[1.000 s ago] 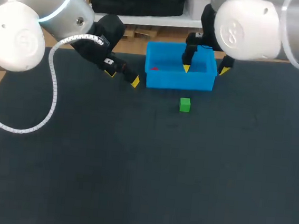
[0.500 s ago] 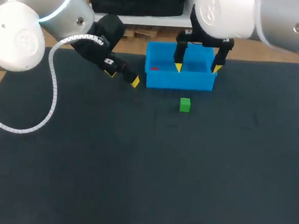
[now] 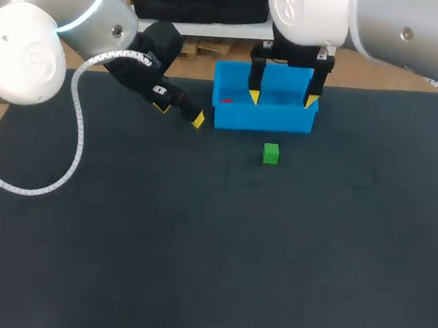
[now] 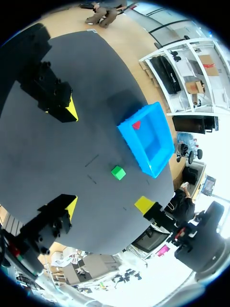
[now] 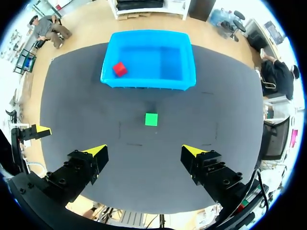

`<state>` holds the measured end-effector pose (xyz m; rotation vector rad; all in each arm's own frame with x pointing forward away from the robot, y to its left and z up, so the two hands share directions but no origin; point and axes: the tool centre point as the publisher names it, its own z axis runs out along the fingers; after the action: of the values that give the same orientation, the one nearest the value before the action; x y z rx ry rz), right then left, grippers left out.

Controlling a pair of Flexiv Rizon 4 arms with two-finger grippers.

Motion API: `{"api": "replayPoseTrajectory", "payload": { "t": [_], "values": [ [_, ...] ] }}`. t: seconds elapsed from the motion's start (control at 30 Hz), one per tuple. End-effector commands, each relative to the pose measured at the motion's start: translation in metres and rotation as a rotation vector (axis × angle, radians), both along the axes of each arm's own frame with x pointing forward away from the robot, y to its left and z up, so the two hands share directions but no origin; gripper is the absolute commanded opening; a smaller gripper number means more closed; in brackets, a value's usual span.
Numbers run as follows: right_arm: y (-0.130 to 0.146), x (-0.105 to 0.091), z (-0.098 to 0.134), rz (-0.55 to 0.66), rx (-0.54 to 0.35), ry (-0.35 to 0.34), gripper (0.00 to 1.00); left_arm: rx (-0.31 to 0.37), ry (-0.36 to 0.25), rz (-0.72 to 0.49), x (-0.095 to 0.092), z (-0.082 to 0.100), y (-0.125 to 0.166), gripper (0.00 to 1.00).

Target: Use the left arm to pick the red cube and place it into the blue plastic box first, then use the right arm to grasp the green cube and put it into the same blue plastic box after the first action is fully finished.

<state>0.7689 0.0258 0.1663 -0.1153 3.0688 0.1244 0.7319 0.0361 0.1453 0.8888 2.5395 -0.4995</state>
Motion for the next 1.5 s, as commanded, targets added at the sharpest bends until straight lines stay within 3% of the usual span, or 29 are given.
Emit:
{"api": "replayPoseTrajectory", "payload": {
  "t": [0.03, 0.27, 0.97, 1.5],
  "values": [
    [0.002, -0.003, -0.005, -0.001, -0.016, -0.013, 1.00, -0.004, -0.002, -0.002, -0.001, 0.000, 0.001, 1.00],
    [0.004, -0.004, -0.018, 0.019, -0.078, -0.011, 1.00, -0.004, -0.002, -0.002, -0.001, 0.000, 0.001, 1.00],
    [0.015, 0.011, -0.047, -0.024, -0.083, -0.034, 1.00, -0.004, -0.002, -0.002, -0.001, 0.000, 0.001, 1.00],
    [0.011, 0.011, -0.076, -0.052, -0.104, -0.029, 1.00, -0.004, -0.002, -0.002, -0.001, 0.000, 0.001, 1.00]
  ]
}}
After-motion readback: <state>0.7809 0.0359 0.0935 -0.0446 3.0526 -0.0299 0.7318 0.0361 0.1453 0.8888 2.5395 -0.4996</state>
